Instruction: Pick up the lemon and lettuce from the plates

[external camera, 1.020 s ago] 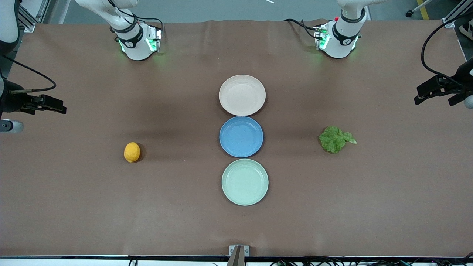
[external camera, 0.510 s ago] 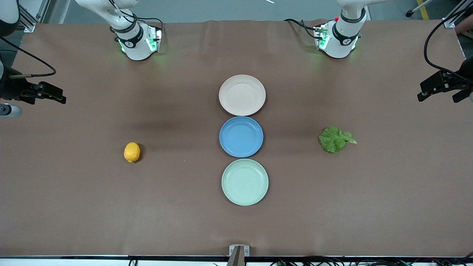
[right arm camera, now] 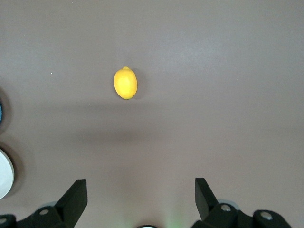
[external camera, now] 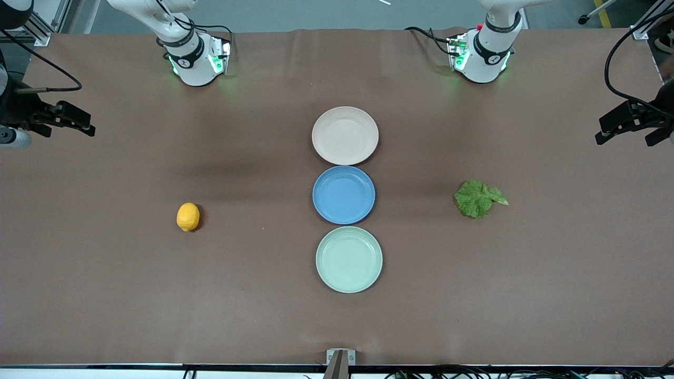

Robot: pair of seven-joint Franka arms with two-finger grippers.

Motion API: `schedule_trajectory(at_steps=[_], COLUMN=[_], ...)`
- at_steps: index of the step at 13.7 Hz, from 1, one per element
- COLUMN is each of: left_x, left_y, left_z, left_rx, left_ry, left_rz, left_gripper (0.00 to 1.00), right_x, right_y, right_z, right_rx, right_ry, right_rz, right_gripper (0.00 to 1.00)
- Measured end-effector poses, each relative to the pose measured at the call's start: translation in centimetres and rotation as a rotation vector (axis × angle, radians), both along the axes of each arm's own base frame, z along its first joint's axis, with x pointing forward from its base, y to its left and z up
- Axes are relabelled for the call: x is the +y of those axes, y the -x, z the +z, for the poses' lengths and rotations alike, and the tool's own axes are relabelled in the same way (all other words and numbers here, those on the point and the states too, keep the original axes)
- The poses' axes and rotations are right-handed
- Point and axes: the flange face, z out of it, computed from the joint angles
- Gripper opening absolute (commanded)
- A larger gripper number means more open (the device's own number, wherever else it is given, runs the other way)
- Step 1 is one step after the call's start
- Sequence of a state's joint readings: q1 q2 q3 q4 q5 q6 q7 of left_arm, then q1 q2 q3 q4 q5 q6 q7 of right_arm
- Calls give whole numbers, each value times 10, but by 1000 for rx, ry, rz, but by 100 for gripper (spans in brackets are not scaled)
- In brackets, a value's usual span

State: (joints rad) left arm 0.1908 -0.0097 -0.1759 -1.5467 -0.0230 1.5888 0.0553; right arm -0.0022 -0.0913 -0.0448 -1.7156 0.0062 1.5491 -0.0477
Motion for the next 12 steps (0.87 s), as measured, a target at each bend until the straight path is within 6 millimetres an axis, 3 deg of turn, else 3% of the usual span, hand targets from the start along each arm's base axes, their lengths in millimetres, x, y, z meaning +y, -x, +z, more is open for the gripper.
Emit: schedule_trajectory(at_steps=[6,12], left_x=[-10,5], left_y=[0,0], left_z=[0,0], left_rx=[0,0], left_ry=[1,1], left_rz=[-18,7], left_gripper=[100,100], right_x=[0,1], right_y=[-2,-6], right_z=[3,4], right_rx=[-40,-72], right_ry=[1,1], right_rz=[0,1], right_gripper=[100,100])
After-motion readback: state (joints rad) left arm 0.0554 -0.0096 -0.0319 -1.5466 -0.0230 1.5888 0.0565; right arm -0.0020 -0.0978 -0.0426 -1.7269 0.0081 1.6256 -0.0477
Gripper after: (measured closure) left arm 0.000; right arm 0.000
